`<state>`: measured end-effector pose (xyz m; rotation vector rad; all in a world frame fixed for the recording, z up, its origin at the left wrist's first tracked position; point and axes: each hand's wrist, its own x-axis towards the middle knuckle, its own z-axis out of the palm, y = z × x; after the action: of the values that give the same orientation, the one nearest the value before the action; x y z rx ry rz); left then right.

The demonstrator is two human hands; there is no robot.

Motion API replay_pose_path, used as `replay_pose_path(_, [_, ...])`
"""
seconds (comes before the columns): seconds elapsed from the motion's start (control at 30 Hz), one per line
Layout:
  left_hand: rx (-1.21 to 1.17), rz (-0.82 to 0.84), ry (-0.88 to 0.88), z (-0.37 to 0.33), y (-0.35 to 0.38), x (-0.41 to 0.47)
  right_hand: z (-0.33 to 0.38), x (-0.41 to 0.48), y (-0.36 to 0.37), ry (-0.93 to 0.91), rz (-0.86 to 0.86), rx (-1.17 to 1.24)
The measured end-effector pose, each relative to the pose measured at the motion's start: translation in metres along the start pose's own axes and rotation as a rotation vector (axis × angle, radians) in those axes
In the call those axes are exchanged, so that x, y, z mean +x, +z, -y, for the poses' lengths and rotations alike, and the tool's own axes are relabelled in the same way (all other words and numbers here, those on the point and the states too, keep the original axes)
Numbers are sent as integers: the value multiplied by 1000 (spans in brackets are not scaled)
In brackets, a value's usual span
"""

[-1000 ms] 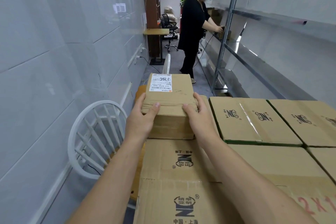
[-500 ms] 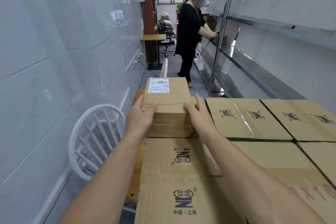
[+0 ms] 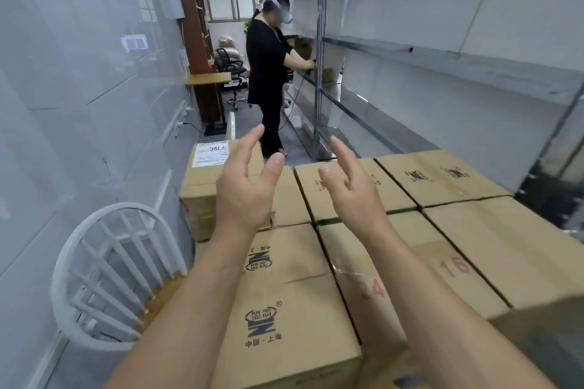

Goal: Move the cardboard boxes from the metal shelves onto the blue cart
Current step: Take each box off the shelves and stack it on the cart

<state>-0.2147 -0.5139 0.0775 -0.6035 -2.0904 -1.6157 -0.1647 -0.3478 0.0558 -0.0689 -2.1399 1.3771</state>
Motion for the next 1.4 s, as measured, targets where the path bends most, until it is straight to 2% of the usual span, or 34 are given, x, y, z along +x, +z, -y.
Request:
replay_pose_path(0.13, [-66,90,-34,-23,47,-21,-6,-27,-61,-16,-95,-146])
replay_pose_path(0.33, [-138,247,-48,-74,118,-77,-16,-91,-164,59,-222,-262])
replay_pose_path(0.77, [-323,660,-34,-210,254,-264,-12,-302,-364,299,-566,-397])
replay_pose_path(1.07, [-367,858,-75,-244,294,-335,-22,-384,-411,436,-762,-378])
replay_pose_path(1.4, [-326,967,-169,-228,333,-347,-63,-388,-417,597,-832,-250])
